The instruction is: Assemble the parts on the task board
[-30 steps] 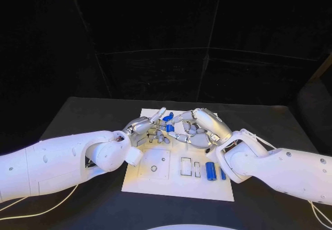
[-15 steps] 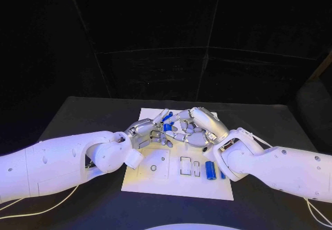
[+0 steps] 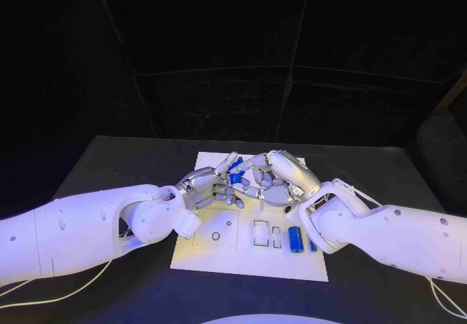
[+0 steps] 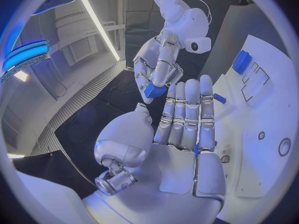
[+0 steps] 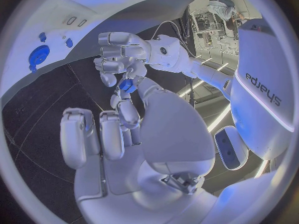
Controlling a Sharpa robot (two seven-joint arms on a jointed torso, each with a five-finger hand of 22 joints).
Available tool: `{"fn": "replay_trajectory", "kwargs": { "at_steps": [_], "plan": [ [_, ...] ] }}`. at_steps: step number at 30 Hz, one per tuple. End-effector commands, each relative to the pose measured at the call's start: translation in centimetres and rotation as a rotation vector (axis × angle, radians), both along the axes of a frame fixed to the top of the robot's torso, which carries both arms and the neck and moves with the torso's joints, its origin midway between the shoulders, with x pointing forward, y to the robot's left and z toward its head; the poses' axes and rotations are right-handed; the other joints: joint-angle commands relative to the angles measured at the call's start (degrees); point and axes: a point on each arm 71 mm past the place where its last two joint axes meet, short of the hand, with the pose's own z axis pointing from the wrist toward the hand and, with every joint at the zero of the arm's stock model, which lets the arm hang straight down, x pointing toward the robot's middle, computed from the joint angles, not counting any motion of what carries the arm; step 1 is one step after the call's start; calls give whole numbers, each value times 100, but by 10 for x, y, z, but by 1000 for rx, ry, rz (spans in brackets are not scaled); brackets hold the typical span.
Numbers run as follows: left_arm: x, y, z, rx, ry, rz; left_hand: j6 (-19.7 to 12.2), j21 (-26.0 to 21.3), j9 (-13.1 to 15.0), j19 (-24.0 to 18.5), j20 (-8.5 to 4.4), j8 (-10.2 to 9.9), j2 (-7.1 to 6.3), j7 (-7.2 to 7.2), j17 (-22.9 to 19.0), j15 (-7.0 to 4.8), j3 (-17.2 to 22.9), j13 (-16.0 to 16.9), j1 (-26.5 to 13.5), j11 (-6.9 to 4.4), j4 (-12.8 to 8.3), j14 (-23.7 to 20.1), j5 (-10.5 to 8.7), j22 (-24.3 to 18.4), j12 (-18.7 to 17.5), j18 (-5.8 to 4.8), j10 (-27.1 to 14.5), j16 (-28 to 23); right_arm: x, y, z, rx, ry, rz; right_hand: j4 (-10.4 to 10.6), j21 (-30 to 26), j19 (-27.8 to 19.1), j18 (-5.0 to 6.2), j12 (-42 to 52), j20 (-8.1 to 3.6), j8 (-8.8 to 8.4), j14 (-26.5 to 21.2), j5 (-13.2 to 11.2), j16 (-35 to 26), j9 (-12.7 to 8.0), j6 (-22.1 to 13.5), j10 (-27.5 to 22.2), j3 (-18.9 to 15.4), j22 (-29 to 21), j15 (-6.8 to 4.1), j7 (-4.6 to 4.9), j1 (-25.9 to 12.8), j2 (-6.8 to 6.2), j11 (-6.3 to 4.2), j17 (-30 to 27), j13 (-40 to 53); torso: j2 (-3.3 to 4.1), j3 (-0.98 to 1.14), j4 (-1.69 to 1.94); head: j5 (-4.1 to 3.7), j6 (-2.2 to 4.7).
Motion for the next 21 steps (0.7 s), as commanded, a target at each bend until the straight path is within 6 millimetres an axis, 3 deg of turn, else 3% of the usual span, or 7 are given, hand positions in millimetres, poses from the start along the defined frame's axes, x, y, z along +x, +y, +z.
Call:
{"fn": "replay_trajectory", "kwargs": {
  "at_steps": [1,6,11,21],
  "plan": [
    [-2,-2,3,-46,-2,-28,112,99,44,45,-69,91,99,-27,28,-74,-60,35,3,-36,1,73,27,48,109,81,93,164,0,0,1,-2,1,6,-9,28,188,3,38,-21,21,476,22,35,5,107,52,22,1016,-40,-50,-3,53,4,861,6,-1,1,0,5,-2],
    [-2,-3,4,-56,-3,-40,189,278,107,123,-132,191,171,-80,582,-133,-120,73,36,-94,-1,439,28,150,226,78,173,709,1,0,0,-7,4,5,-11,28,188,4,37,-21,21,476,22,35,5,107,51,22,1015,-40,-50,-2,52,4,862,5,-2,0,-3,4,-1],
    [-3,-3,4,-64,-4,-49,220,368,141,134,-158,235,216,-102,843,-155,-129,84,54,-117,0,581,33,205,268,76,208,953,2,0,-1,-11,7,5,-13,28,188,4,37,-21,21,476,21,36,5,108,51,23,1015,-40,-50,-1,51,4,863,5,-1,0,-2,5,-3],
    [-1,0,3,-51,-3,-30,228,417,158,135,-169,253,228,-112,932,-165,-121,88,77,-127,-3,628,37,236,283,74,219,1054,1,-1,1,-2,-5,8,-19,29,190,3,58,-21,22,476,20,37,6,112,65,25,1018,-40,-52,2,51,3,865,28,-1,3,-3,15,-14]
  ]
}}
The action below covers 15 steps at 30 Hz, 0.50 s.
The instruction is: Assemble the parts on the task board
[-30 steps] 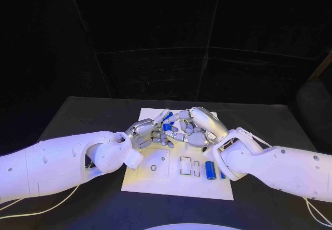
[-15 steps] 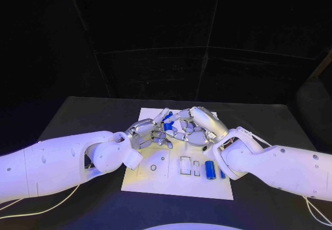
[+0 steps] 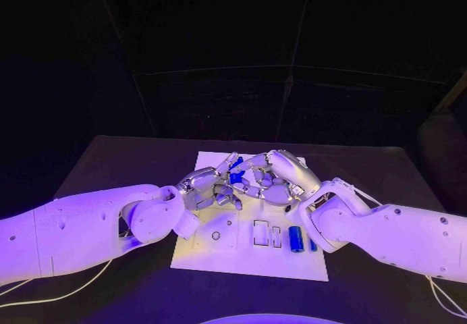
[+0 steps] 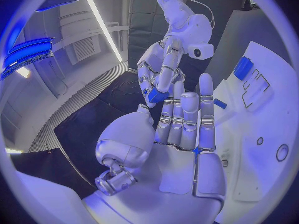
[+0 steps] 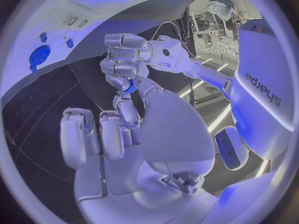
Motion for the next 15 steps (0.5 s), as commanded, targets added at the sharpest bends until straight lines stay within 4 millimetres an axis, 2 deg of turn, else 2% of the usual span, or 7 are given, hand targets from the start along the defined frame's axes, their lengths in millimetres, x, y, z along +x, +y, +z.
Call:
{"fn": "replay_trajectory", "kwargs": {
  "at_steps": [1,15],
  "plan": [
    [1,0,3,-22,-10,0,21,30,10,8,-44,33,51,-1,23,12,-22,10,17,6,1,44,38,11,18,74,47,43,-1,-1,1,5,-8,4,-23,30,190,3,31,-22,21,476,18,37,11,86,45,28,1018,-40,-54,-3,46,-18,865,16,2,2,-2,7,-4],
    [2,3,2,-14,-13,18,23,68,23,3,-51,45,57,-6,56,7,2,12,59,1,-1,54,45,35,29,73,50,100,-1,-4,1,4,-9,-3,-25,28,188,3,39,-22,23,476,17,37,12,91,51,27,1016,-40,-54,-5,44,-18,866,24,1,1,1,-3,-15]
  ]
}}
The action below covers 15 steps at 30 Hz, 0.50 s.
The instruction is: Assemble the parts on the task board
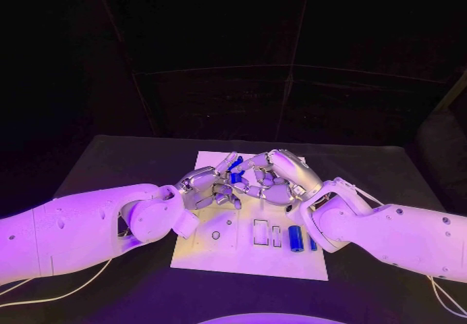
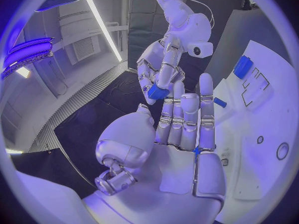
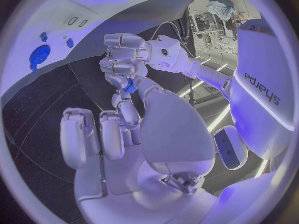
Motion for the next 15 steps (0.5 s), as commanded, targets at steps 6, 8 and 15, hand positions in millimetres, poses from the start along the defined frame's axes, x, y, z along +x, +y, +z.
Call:
{"fn": "replay_trajectory", "kwargs": {
  "at_steps": [6,8,15],
  "plan": [
    [2,3,2,-16,-14,17,24,42,15,0,-53,28,28,-8,9,-14,10,8,45,-2,-3,32,22,19,32,72,53,46,0,-4,1,3,-7,-10,-10,29,188,3,39,-22,30,476,18,37,11,89,30,13,1016,-40,-47,-5,44,3,866,5,0,-4,4,-3,-4],
    [2,4,2,-15,-15,20,24,42,15,0,-53,28,28,-8,9,-14,10,8,45,-2,-3,32,22,19,32,72,53,46,0,-5,1,3,-8,-14,-10,29,188,3,39,-22,30,476,18,37,11,89,30,13,1016,-40,-47,-5,44,3,866,5,-1,-3,4,-4,-4],
    [2,6,2,-14,-17,26,25,57,21,-7,-56,34,27,-11,16,-16,25,9,71,-5,-5,30,25,29,36,71,55,66,1,-7,1,1,-8,-21,-12,32,192,2,42,-22,32,476,17,37,12,94,32,11,1021,-40,-47,-8,42,3,865,9,0,-3,6,-7,-3]
  ]
}}
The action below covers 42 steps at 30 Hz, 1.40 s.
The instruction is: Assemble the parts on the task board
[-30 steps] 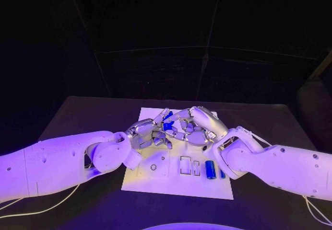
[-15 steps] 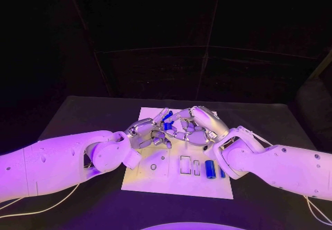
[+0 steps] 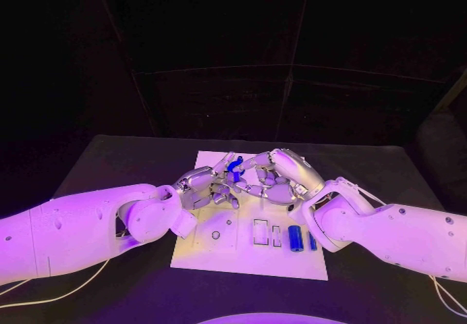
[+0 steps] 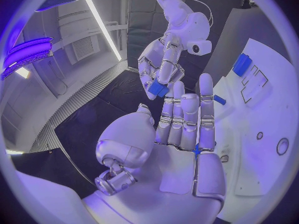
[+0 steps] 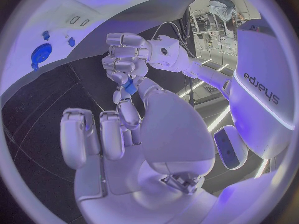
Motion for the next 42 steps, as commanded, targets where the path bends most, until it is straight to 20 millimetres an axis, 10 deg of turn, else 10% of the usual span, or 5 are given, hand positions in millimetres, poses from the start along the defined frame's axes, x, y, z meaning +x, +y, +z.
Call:
{"fn": "replay_trajectory", "kwargs": {
  "at_steps": [1,42],
  "plan": [
    [2,2,3,-20,-18,15,26,36,2,14,-35,36,2,-12,8,-16,25,9,47,8,-5,31,25,9,36,71,43,39,1,-3,0,1,-5,-14,-13,32,191,2,20,-22,20,476,20,37,12,85,32,12,1021,-40,-57,-8,43,3,861,9,1,0,2,3,0],
    [5,10,1,5,-22,49,-28,122,26,-39,-41,36,-23,-6,3,-14,104,-2,259,14,-21,-5,26,70,30,67,-1,131,-1,-4,2,13,-17,-21,-12,29,187,3,25,-23,22,474,18,32,15,95,37,5,1016,-40,-58,-26,39,4,853,17,1,-2,4,-4,7]
  ]
}}
